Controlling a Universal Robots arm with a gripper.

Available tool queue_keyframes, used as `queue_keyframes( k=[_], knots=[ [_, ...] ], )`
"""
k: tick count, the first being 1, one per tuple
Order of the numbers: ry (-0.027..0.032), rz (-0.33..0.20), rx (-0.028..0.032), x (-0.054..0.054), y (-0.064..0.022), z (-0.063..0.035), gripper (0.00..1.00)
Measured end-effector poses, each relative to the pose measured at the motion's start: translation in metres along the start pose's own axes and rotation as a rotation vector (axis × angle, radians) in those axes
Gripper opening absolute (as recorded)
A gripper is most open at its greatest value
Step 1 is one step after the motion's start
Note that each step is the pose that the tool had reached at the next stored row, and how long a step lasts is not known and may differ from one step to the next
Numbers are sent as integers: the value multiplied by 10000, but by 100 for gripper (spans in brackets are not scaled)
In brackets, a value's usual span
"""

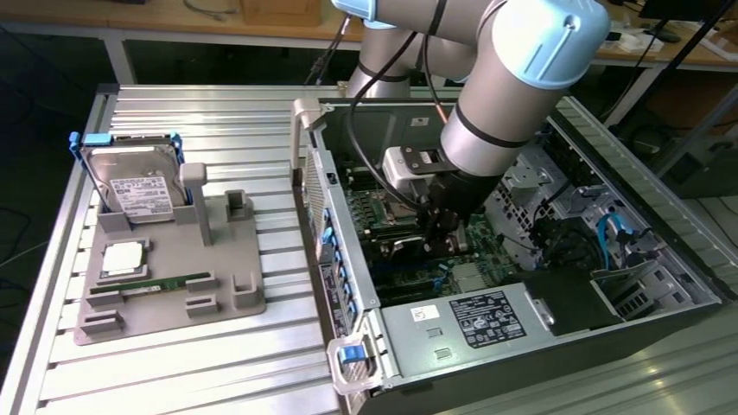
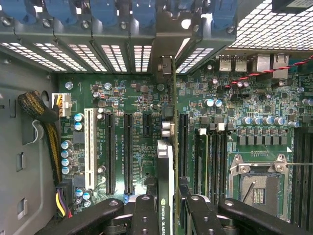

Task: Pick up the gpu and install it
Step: 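Insert the gpu into the slot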

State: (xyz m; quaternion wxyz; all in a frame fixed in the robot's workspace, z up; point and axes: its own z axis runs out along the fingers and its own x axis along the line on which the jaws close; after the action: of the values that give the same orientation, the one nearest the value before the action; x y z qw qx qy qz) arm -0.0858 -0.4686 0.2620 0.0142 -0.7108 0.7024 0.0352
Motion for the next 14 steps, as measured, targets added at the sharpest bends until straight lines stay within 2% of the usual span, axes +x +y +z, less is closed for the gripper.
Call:
queue_keyframes(
  k=[9, 14],
  knots=[
    [0, 1, 0, -5, 0, 0, 27],
    [2, 1, -1, -4, -33, -1, 27]
  ],
)
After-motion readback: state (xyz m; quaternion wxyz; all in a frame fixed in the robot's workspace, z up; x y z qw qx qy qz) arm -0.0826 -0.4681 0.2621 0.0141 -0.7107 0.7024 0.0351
